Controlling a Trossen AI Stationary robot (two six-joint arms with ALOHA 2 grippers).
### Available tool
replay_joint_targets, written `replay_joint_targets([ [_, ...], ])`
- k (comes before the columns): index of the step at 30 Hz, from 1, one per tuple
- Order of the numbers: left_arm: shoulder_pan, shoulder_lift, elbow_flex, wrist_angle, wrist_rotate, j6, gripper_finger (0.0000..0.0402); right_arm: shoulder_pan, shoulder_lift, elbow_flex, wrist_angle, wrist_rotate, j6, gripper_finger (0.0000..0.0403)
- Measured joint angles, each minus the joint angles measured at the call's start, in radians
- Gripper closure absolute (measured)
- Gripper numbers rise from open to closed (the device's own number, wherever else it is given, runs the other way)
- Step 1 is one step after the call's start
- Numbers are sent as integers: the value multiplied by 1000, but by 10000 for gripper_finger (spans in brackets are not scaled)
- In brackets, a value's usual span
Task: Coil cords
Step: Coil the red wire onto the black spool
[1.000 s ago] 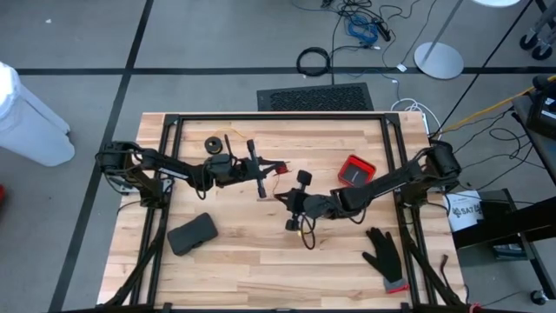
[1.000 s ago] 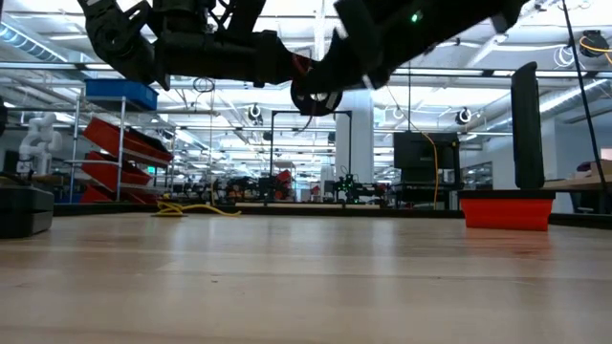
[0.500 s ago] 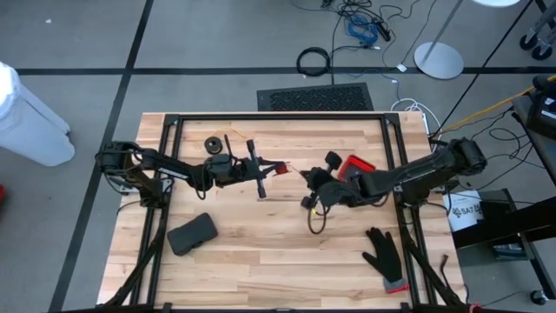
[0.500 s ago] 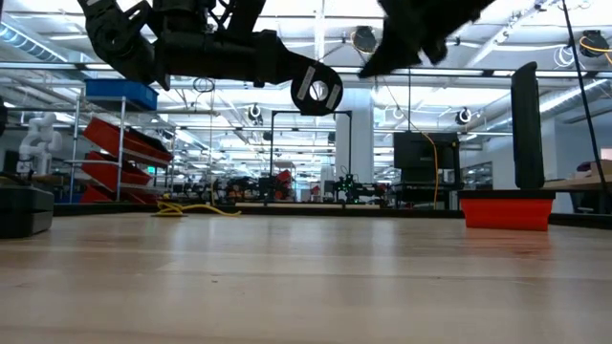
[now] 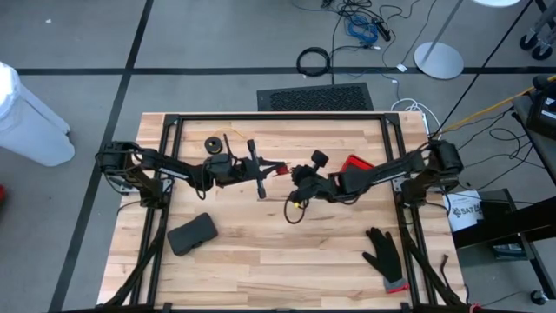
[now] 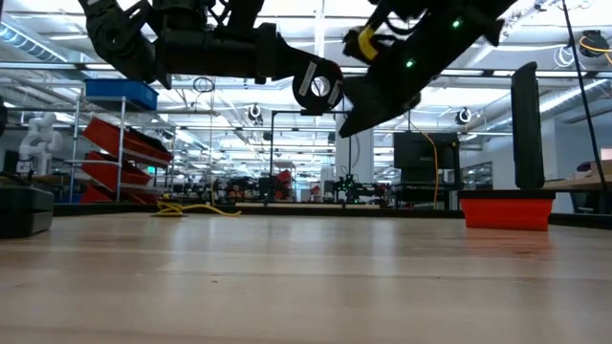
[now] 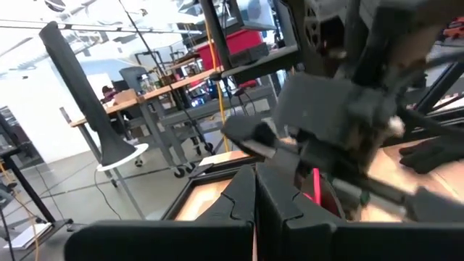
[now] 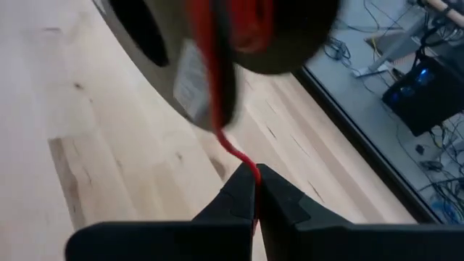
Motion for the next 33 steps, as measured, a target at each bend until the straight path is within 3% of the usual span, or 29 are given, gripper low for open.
replay_joint_targets([
  [6,0,0,0,30,4,-25,401,-17,98,0,269,-37,-106,403],
  [9,0,1,0,18,8,-26,401,-18,127,0,309,-36,-133,403],
  [14,4,1,0,-4,2,-18,401,10,94,0,237,-32,-121,403],
  [21,6,1,0,-3,2,-18,401,61,-19,-1,80,64,-102,403],
  [28,5,1,0,-1,24,-26,401,49,-79,-1,-103,89,-22,402],
  [33,4,1,0,28,34,-50,401,14,-74,-19,-63,64,-9,402],
])
